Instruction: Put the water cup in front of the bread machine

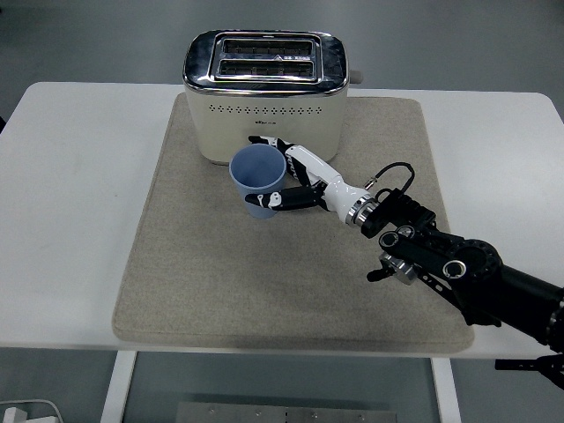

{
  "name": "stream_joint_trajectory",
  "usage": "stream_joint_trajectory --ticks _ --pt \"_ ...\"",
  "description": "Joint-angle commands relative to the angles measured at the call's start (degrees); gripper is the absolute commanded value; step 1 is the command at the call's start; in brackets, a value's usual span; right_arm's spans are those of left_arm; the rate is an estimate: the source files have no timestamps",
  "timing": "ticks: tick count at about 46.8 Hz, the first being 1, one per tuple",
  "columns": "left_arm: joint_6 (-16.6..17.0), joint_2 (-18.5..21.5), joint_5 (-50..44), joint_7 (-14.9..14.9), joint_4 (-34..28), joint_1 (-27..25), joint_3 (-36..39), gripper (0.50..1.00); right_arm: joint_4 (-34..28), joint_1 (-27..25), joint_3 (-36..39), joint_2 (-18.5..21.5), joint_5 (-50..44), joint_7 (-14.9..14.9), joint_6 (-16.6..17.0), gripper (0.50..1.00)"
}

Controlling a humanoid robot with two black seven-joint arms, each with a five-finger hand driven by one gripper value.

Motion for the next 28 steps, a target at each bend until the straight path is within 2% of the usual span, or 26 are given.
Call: stream_joint_trajectory --ticks 1,28 --pt "-0.05 0.0 0.0 0.0 0.0 0.0 0.0 1.0 -0.01 0.13 0.0 -0.05 0.01 0.01 0.0 0.934" --pt "-0.05 0.0 0.0 0.0 0.0 0.0 0.0 1.0 0.61 -0.04 0.18 -2.42 0.09 0.62 0.17 0.934"
